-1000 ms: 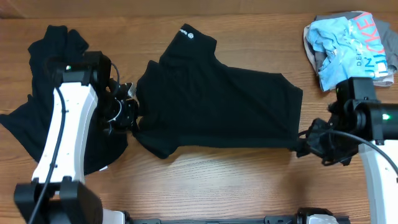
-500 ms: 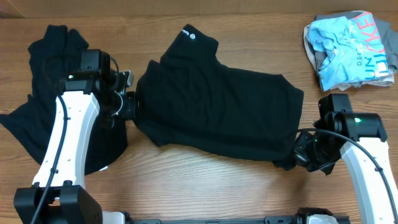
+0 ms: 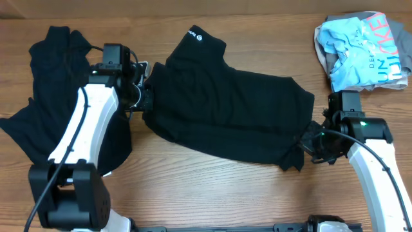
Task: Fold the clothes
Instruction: 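Pull the shirt's bottom corners outward with both grippers to flatten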
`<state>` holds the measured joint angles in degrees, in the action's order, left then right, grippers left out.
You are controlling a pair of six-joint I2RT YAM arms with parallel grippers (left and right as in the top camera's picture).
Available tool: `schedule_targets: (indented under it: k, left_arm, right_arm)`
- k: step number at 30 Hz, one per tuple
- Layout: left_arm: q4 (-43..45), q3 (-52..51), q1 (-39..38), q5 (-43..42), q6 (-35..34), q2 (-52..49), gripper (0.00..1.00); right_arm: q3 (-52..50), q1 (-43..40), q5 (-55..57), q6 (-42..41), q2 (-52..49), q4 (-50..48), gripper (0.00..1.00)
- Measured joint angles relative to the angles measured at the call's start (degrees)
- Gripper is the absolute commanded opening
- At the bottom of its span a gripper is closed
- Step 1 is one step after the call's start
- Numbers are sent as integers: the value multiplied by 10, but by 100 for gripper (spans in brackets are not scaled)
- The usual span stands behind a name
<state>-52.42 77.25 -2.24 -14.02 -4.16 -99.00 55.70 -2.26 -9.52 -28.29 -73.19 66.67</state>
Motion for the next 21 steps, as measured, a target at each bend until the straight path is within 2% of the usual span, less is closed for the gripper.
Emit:
schedule_targets:
  k: [17, 18, 19, 20, 21]
  left_arm:
    - [108, 0, 0, 4, -19, -41, 5]
    - [111, 0, 0, 6, -19, -42, 9]
    - [116, 0, 0, 8, -19, -42, 24]
    - [118, 0, 0, 10, -20, -42, 56]
    - [121, 0, 0, 11, -21, -42, 68]
  right_arm:
    - [0, 0, 23, 0, -141, -118, 4]
    - [0, 0, 24, 0, -142, -124, 7]
    - [0, 0, 25, -2, -142, -130, 17]
    - [0, 0, 26, -2, -142, -135, 36]
    - [0, 0, 27, -1, -142, -140, 46]
